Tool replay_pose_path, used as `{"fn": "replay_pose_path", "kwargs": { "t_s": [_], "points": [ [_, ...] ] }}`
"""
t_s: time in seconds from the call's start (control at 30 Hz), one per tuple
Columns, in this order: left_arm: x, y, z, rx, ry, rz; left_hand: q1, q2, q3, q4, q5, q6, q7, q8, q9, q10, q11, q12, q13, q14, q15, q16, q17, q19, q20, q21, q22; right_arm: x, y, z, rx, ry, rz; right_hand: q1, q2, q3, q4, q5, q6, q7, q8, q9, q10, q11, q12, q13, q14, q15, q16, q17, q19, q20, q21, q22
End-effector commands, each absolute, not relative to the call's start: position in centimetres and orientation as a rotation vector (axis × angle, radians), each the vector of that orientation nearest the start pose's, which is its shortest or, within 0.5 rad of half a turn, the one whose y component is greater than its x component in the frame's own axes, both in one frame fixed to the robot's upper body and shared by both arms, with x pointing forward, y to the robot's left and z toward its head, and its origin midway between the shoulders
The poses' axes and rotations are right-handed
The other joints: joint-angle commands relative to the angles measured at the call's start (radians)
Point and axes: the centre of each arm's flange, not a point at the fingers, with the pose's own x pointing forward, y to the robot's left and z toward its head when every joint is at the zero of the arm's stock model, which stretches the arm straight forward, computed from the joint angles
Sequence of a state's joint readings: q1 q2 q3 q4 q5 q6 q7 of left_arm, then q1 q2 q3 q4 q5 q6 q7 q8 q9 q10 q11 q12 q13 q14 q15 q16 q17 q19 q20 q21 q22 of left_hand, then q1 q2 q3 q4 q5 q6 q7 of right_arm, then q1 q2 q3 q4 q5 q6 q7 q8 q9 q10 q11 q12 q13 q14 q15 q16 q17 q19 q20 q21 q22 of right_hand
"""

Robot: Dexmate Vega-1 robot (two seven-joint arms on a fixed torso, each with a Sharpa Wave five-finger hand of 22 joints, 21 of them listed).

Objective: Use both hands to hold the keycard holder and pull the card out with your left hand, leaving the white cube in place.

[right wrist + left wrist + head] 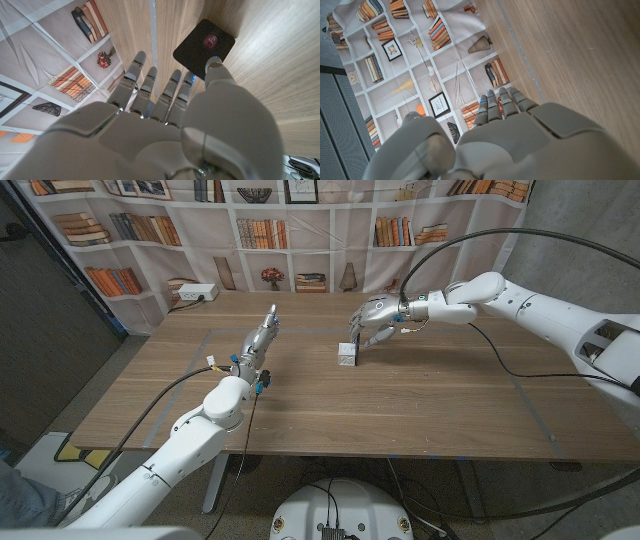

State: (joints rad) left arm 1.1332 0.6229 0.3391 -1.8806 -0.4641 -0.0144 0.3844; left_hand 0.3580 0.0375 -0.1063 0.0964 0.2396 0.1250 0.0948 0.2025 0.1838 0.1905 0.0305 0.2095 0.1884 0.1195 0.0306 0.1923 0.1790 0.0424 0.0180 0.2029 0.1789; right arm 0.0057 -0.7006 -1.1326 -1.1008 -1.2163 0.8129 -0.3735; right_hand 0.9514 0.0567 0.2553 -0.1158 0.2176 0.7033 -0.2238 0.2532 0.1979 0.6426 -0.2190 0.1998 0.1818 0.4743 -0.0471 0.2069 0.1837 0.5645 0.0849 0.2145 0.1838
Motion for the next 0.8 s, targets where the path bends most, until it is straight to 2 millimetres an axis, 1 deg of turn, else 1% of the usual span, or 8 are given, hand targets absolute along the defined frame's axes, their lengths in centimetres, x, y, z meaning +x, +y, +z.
{"fn": "replay_pose_path", "kwargs": {
  "t_s": [0.03, 0.13, 0.17, 0.33, 0.8],
  "points": [
    [55.55, 24.10, -4.52, 0.085, -0.555, -0.045, 0.004, 0.006, -0.006, 0.003, -0.005, 0.006, 0.001, -0.004, 0.002, 0.003, 0.003, -0.004, 0.002, 0.005, 0.001, -0.002, 0.004, -0.005, 0.004, -0.002, 0.003, 63.72, -16.43, 9.24, -2.249, -1.328, 0.550, -0.002, 0.008, -0.003, -0.002, 0.004, 0.014, 0.000, 0.008, 0.005, 0.023, -0.001, 0.008, 0.004, 0.017, -0.095, 0.002, 0.002, 0.006, -0.006, 0.001, 0.002],
    [55.61, 23.98, -4.55, 0.084, -0.554, -0.052, 0.004, 0.007, -0.006, 0.003, -0.005, 0.006, 0.000, -0.004, 0.002, 0.004, 0.003, -0.004, 0.002, 0.005, 0.000, -0.002, 0.004, -0.005, 0.005, -0.002, 0.003, 63.82, -16.43, 9.12, -2.250, -1.329, 0.548, -0.003, 0.008, -0.004, -0.002, 0.004, 0.017, -0.001, 0.009, 0.005, 0.028, -0.001, 0.009, 0.004, 0.020, -0.096, 0.002, 0.002, 0.007, -0.007, 0.002, 0.002],
    [55.67, 23.89, -4.59, 0.084, -0.554, -0.055, 0.004, 0.007, -0.007, 0.003, -0.005, 0.006, 0.001, -0.004, 0.002, 0.003, -0.007, -0.005, 0.002, 0.005, -0.001, -0.002, 0.004, -0.005, 0.005, -0.002, 0.003, 63.89, -16.44, 9.01, -2.250, -1.326, 0.549, -0.003, 0.008, -0.004, -0.002, 0.004, 0.018, -0.001, 0.009, 0.005, 0.030, -0.001, 0.009, 0.004, 0.021, -0.096, 0.002, 0.002, 0.008, -0.007, 0.002, 0.002],
    [55.74, 23.86, -4.67, 0.082, -0.551, -0.057, 0.005, 0.008, -0.008, 0.003, -0.005, 0.006, 0.000, -0.004, 0.002, 0.004, 0.001, -0.005, 0.002, 0.004, -0.001, -0.002, 0.004, -0.008, 0.007, -0.003, 0.003, 64.09, -16.41, 8.87, -2.253, -1.327, 0.545, -0.005, 0.010, -0.005, -0.001, 0.003, 0.021, -0.001, 0.009, 0.004, 0.038, -0.001, 0.010, 0.004, 0.027, -0.096, 0.003, 0.002, 0.008, -0.008, 0.002, 0.003],
    [55.81, 23.74, -4.63, 0.080, -0.558, -0.063, 0.005, 0.009, -0.011, 0.004, -0.005, 0.008, 0.000, -0.004, 0.002, 0.004, -0.002, -0.005, 0.002, 0.004, -0.002, -0.002, 0.004, -0.009, 0.010, -0.003, 0.003, 63.89, -16.29, 8.91, -2.253, -1.344, 0.531, -0.007, 0.017, -0.007, -0.001, 0.002, 0.036, -0.001, 0.011, 0.003, 0.074, -0.002, 0.015, 0.005, 0.059, -0.109, 0.006, 0.002, 0.015, -0.015, 0.003, 0.003]
  ]
}}
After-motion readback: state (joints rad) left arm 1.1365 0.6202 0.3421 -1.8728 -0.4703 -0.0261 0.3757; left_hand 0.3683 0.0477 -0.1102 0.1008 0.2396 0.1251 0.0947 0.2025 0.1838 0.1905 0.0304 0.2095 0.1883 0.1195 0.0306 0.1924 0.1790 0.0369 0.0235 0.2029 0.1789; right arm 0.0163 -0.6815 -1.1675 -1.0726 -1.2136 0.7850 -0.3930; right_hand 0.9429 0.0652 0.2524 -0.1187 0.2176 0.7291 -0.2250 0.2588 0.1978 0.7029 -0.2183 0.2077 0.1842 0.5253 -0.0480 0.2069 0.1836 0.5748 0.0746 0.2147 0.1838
